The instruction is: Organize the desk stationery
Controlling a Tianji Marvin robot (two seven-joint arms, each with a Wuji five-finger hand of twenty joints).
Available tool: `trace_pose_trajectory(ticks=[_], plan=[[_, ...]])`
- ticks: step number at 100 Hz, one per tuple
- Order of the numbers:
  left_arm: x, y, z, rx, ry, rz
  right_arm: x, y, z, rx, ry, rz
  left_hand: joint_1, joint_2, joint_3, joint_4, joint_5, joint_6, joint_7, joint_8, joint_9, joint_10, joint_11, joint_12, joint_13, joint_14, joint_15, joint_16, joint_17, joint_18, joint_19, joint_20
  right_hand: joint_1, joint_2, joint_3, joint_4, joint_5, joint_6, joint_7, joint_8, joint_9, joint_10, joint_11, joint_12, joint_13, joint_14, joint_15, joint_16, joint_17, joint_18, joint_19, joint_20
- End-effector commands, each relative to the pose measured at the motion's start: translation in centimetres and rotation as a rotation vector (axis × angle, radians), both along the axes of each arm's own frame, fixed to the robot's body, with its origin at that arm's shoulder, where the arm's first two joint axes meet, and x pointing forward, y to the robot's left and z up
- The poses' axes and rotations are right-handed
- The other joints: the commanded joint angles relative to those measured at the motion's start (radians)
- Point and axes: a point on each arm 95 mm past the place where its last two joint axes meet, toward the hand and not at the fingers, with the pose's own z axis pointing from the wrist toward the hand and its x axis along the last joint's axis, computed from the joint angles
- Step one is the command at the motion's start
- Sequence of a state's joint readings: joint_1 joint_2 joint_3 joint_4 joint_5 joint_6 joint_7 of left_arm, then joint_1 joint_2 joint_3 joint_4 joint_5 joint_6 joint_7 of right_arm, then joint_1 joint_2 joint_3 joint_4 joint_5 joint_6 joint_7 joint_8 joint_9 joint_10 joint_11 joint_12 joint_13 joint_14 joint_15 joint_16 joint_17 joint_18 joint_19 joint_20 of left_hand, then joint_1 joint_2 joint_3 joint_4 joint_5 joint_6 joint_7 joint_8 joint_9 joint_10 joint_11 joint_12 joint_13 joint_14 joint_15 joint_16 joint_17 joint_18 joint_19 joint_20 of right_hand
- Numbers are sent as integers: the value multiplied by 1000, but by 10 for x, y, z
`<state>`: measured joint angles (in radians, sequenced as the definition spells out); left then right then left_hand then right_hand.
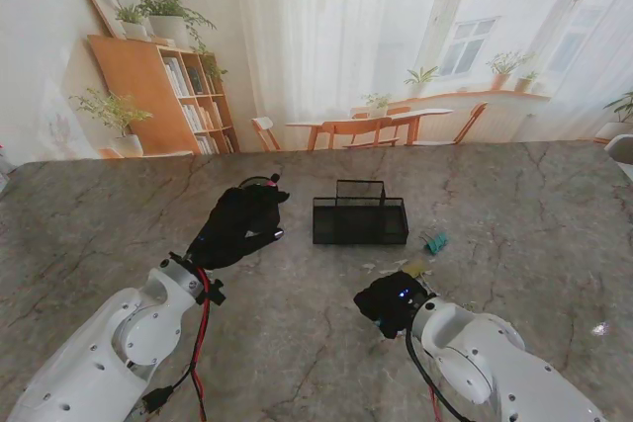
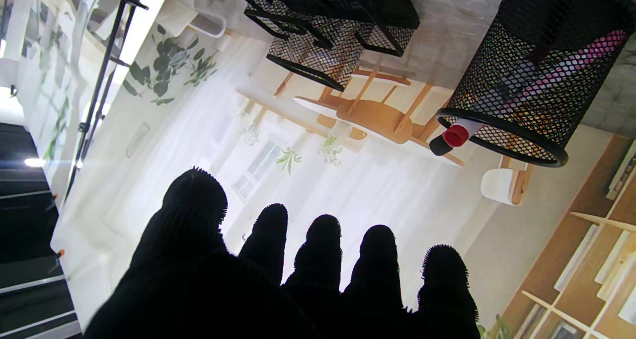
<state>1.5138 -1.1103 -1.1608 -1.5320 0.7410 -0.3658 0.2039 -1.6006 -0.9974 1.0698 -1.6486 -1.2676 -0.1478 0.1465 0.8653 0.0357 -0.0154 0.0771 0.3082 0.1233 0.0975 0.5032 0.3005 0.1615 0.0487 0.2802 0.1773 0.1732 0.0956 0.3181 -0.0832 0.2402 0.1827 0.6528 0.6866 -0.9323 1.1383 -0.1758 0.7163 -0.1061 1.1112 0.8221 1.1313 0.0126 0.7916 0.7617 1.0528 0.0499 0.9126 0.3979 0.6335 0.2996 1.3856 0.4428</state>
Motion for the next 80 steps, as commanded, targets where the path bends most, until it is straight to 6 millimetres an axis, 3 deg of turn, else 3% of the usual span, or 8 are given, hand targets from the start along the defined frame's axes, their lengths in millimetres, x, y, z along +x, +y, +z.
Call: trace_pose_trajectory(ticks=[1,10,16,38,56,71,77,80], plan=[[-2,-2,0,-9,-2,-3,0,-1,-5,3,23,-13,29,57,-26,-120,11,-5,-1,11,2,3,-1,10,8,-9,1,0,-13,-25,11,12,9,-55,107,62,-12,-6,50,40,-6,-31,48,46,12,1,53,11,26,32,35,-9],[-2,-2,0,-10,-5,-1,1,-1,-6,17,28,-17,30,57,-26,-120,13,-4,0,11,4,3,-1,10,10,-11,1,1,-13,-26,12,12,-8,-98,204,73,-14,-1,72,85,-13,-36,93,95,26,-2,108,7,62,31,49,-15],[-2,-2,0,-10,-6,-1,2,-2,-6,22,32,-25,31,58,-26,-120,12,-2,-1,11,4,6,-1,10,10,-10,1,1,-13,-26,13,12,-6,-94,215,73,-20,2,72,98,-24,-35,100,108,27,-1,113,1,72,34,50,-19],[-2,-2,0,-11,-2,-5,1,-4,-3,50,0,-32,30,58,-26,-120,13,-5,0,11,5,5,0,10,14,-7,2,2,-13,-27,15,9,11,14,71,49,-64,-47,32,94,-60,-27,54,74,10,-8,71,-3,44,23,29,-37],[-2,-3,0,-12,2,-9,-2,-4,2,82,1,-44,30,59,-26,-120,15,-4,0,12,5,3,-1,10,14,-11,2,2,-12,-25,17,7,-42,77,-7,50,-138,-54,-39,107,-128,28,-1,81,-46,10,12,81,-30,50,5,-24],[-2,-4,0,-13,4,-10,-2,-10,4,52,10,-43,30,59,-26,-120,15,-4,1,12,6,4,0,11,15,-9,2,2,-13,-27,17,5,-91,204,-92,114,-222,-39,-159,150,-277,84,-21,120,-123,44,-10,104,-114,73,-16,1],[-2,-4,0,-14,3,-10,-3,-13,3,34,18,-50,30,60,-26,-120,16,-4,1,12,6,5,-1,11,15,-11,2,2,-13,-27,17,4,-111,273,-145,161,-253,-18,-244,168,-329,105,-37,82,-160,61,-18,114,-157,79,-34,13],[-2,-4,0,-14,3,-11,-3,-15,3,25,21,-53,30,60,-26,-120,16,-4,1,12,6,4,0,11,14,-10,2,2,-13,-27,18,4,-118,285,-161,165,-270,-10,-274,170,-351,116,-43,69,-178,69,-20,118,-178,83,-40,16]])
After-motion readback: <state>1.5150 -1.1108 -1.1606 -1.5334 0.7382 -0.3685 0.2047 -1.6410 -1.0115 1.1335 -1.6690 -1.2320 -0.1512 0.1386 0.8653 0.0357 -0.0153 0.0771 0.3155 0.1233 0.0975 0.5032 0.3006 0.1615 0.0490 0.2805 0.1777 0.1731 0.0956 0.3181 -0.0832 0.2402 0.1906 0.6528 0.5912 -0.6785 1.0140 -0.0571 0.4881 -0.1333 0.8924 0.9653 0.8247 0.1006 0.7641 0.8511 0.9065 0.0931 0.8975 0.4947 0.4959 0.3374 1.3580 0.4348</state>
